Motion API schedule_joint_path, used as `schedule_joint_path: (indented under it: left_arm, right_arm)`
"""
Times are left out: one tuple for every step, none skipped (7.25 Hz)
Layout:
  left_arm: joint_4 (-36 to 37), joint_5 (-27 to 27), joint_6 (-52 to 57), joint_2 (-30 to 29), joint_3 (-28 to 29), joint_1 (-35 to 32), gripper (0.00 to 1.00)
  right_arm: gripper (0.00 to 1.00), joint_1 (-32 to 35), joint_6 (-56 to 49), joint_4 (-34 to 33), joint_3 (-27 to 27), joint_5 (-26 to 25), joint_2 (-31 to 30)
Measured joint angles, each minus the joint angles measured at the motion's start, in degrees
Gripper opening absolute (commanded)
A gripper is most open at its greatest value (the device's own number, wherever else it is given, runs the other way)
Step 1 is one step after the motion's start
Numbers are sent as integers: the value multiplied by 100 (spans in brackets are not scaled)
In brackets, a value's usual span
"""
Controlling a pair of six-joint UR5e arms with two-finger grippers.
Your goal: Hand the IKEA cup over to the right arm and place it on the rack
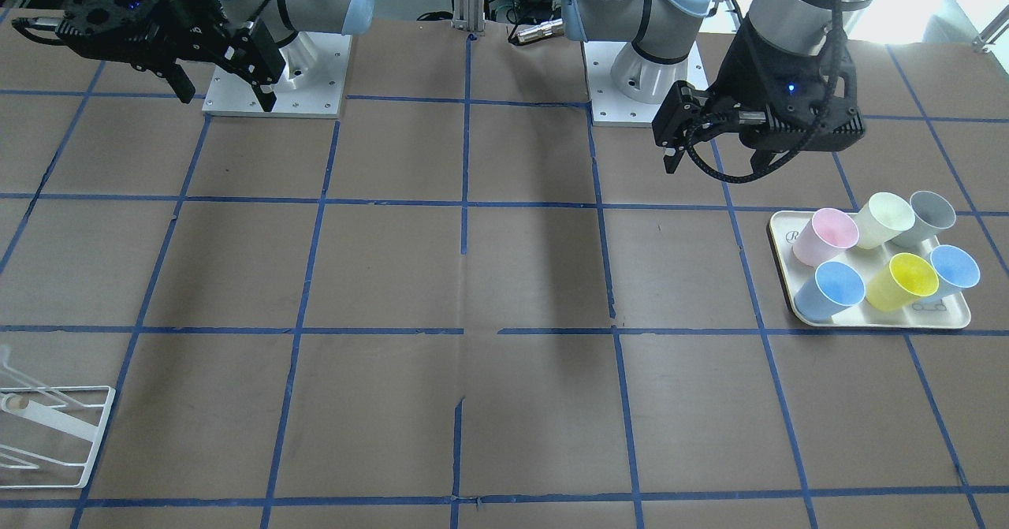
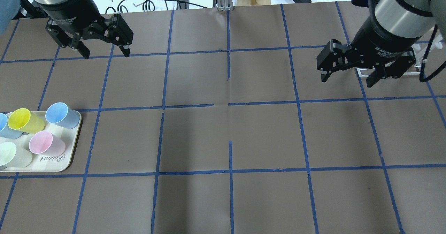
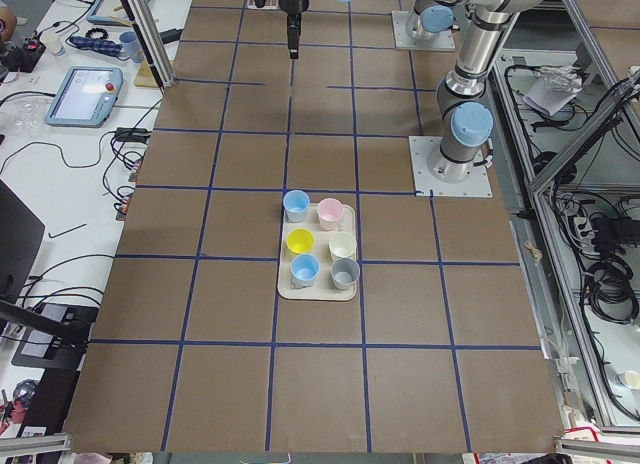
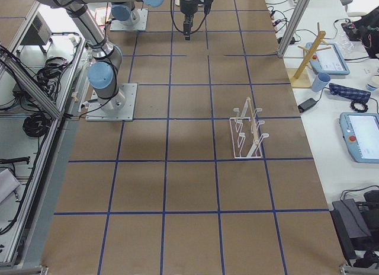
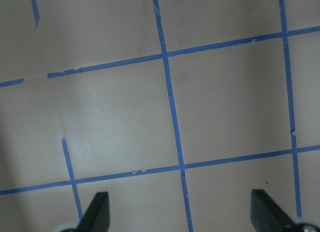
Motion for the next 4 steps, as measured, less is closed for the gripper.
schedule_joint_path:
  left_arm:
    - [1, 0, 0, 0, -3, -1, 100]
    - [-2, 0, 0, 0, -6, -1, 100]
    - [-4, 0, 0, 0, -6, -2, 100]
    - [-4, 0, 2, 1, -8, -2, 100]
  right_arm:
    - [100, -1, -6, 6, -7, -16, -1]
    - [100, 0, -10, 24, -15, -18, -10]
    - [100, 2, -4, 39, -28, 0, -23]
    - [100, 6, 14, 49, -33, 27, -36]
